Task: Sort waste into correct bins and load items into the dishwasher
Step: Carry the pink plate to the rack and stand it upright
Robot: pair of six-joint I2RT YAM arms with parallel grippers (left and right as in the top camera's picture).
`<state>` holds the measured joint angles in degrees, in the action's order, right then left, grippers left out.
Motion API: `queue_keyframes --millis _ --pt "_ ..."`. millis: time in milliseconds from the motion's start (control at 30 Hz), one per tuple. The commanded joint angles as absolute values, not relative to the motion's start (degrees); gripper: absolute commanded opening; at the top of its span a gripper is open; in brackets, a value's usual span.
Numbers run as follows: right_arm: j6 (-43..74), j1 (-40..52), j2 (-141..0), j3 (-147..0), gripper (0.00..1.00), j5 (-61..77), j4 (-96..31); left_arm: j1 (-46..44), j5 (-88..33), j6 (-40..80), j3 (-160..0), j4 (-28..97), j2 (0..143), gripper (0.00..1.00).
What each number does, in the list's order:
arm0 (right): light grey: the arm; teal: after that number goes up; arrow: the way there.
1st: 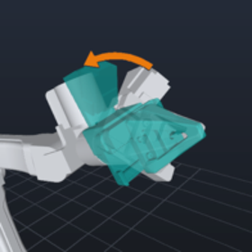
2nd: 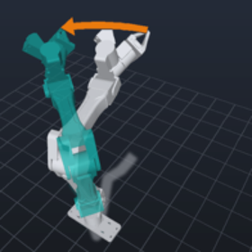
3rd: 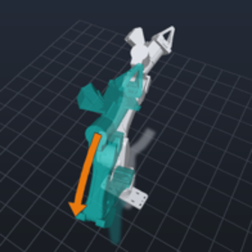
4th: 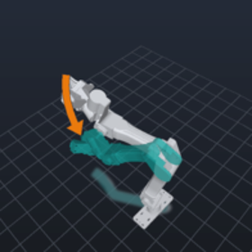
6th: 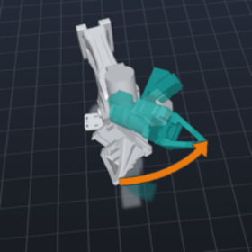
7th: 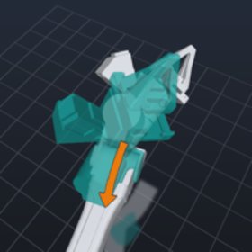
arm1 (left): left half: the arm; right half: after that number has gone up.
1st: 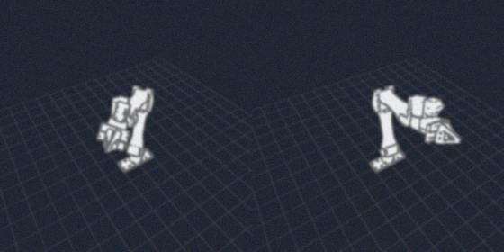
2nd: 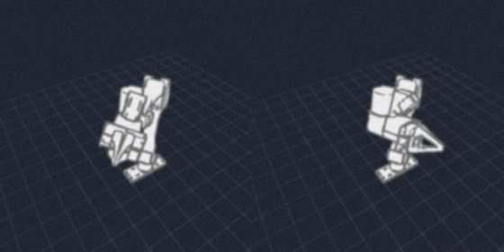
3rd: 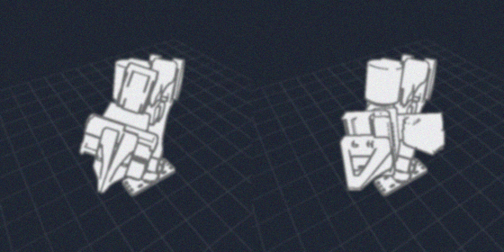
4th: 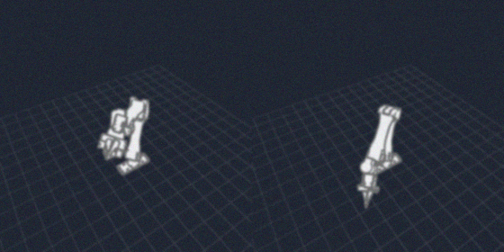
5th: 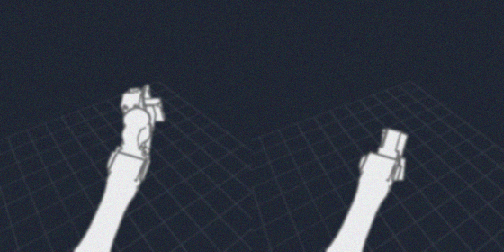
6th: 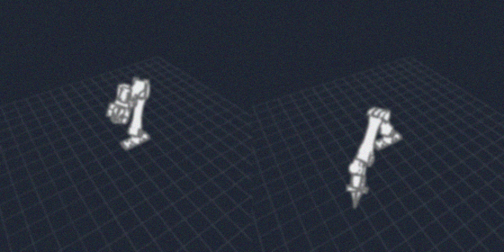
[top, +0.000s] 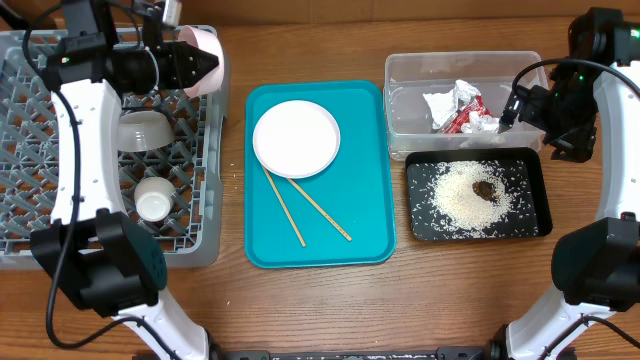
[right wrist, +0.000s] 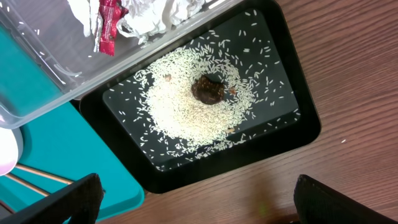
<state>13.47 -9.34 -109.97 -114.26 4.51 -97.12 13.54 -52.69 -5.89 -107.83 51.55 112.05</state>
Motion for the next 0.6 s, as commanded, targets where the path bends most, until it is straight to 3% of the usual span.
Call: queue_keyframes --millis 0,133,333,567 --pt "13.54 -9.45 -107.79 -114.8 1.0 4.75 -97.06 16.75 -62.87 -5.54 -107.33 48.56 117.05 0.04" --pt "13.52 -9.45 -107.79 -114.8 1.0 4.75 -97.06 18.39 -62.54 -5.61 -107.33 43.13 118.24 0.04" --pt "13.52 -9.45 -107.79 -114.78 1.0 4.75 -97.03 18.06 -51.83 -6.57 -107.33 35.11 118.96 0.04" --pt "13.54 -9.45 -107.79 -114.78 1.0 4.75 -97.06 17.98 -56.62 -5.72 -107.33 26.33 125.38 0.04"
